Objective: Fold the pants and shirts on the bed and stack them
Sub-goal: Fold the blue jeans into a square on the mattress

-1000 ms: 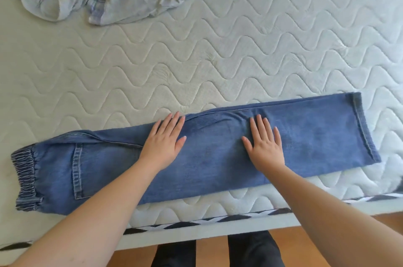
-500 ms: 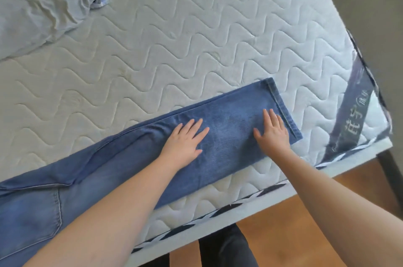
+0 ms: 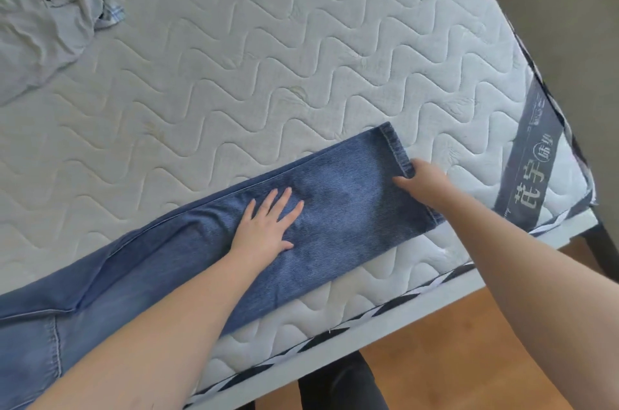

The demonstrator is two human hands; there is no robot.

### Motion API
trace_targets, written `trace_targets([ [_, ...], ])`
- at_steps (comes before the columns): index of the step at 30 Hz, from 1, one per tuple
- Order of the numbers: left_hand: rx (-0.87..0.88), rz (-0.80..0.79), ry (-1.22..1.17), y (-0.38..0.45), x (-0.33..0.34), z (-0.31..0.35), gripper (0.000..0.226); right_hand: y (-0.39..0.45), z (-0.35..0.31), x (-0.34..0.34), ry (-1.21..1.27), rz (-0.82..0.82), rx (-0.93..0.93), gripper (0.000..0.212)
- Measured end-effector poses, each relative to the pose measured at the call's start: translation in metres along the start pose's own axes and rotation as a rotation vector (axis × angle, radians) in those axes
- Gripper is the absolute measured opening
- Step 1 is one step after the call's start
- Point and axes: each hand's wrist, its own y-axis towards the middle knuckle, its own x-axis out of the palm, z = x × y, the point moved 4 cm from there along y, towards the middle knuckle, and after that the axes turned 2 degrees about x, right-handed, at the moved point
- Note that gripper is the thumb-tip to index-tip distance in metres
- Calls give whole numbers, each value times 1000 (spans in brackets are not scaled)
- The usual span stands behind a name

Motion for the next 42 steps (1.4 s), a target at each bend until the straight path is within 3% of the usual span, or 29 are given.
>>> trace_targets([
  [8, 25, -58, -155, -7, -27, 3, 76, -89, -69, -11, -5, 55, -181, 18],
  [10, 77, 35, -213, -20, -37, -5, 67, -122, -90, -3, 35, 60, -234, 18],
  [14, 96, 273, -395, -74, -39, -49, 57, -183, -138, 25, 10, 4, -328, 50],
  [18, -193, 426, -455, -142, -13, -130, 54, -219, -182, 68, -15, -73, -395, 56],
  [23, -650, 438, -364, -222, 42, -185, 54, -244, -234, 121, -10, -134, -433, 54],
  [25, -735, 409, -354, -246, 62, -196, 55, -254, -254, 142, -27, -163, -445, 54],
  [29, -690, 327, -367, -275, 96, -208, 52, -274, -293, 183, -91, -174, -483, 52],
  [36, -543, 358, -384, -312, 117, -225, 54, -313, -348, 269, -259, -205, -502, 57],
  [42, -440, 381, -587, -319, 128, -244, 45, -321, -372, 331, -429, -190, -462, 68],
])
